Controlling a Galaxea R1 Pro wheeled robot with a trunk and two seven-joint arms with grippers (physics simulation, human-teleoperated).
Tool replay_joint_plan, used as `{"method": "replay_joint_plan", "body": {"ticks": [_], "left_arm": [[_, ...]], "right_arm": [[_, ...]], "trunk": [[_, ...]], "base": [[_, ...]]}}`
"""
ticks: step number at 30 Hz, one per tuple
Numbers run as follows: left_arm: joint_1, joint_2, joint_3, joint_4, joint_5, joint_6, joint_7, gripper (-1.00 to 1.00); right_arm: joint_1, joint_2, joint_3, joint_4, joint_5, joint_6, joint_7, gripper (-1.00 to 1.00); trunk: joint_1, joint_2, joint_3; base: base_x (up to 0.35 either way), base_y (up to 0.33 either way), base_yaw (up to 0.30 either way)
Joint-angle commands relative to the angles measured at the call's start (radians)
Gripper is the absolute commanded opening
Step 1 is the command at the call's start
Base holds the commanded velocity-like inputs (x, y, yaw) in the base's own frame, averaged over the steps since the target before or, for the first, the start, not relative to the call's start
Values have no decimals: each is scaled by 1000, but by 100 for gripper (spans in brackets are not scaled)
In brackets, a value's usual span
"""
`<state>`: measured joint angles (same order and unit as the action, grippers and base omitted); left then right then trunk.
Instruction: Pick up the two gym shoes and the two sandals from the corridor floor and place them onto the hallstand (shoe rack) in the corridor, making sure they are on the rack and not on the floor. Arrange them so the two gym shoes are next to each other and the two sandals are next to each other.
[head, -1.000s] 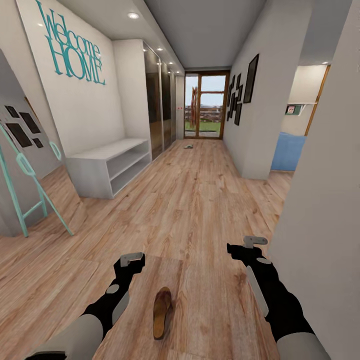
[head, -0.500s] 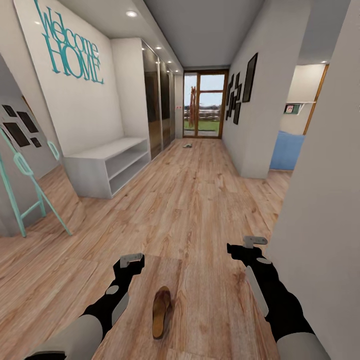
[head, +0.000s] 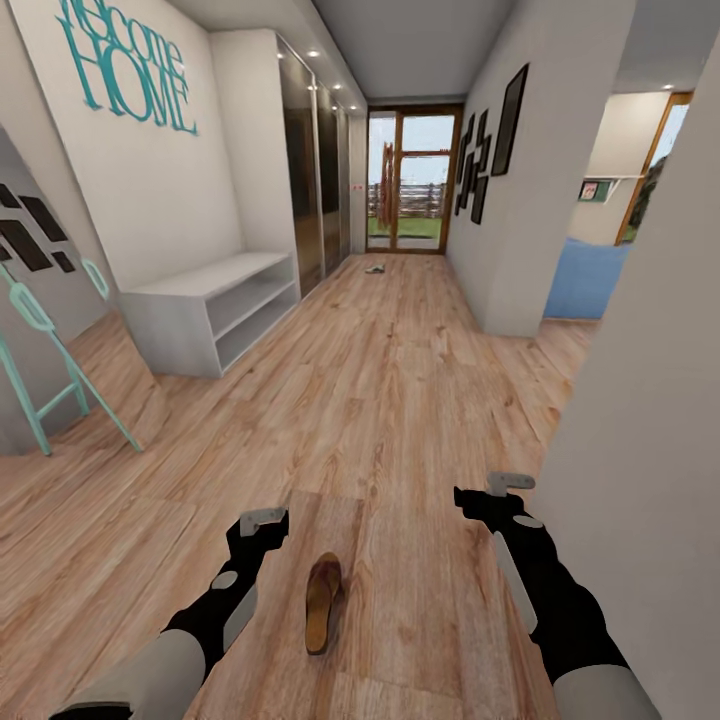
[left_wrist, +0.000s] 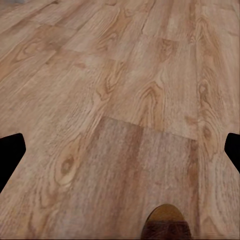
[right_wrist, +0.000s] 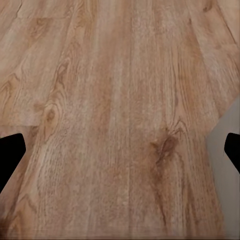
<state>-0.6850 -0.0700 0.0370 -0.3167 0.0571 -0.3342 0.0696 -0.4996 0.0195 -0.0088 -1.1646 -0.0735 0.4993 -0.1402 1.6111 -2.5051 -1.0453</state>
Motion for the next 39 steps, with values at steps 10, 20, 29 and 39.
{"method": "replay_joint_plan", "body": {"ticks": [10,20,29,39], "left_arm": [[-1,-1,3,1,6,-3,-2,100],[-1,-5,-58,-1,-12,-4,-7,100],[1,-30,-160,0,-20,-5,-7,100],[1,-31,-161,1,-19,-5,-7,100]], "right_arm": [[0,0,0,-2,-8,4,-6,100],[0,0,0,-3,-8,4,-6,100],[0,0,0,-4,-8,4,-5,100],[0,0,0,-4,-8,5,-5,100]], "trunk": [[4,-3,-56],[9,-5,-111],[13,-7,-161],[17,-10,-216]], "base": [[0,0,0],[0,0,0],[0,0,0],[0,0,0]]}}
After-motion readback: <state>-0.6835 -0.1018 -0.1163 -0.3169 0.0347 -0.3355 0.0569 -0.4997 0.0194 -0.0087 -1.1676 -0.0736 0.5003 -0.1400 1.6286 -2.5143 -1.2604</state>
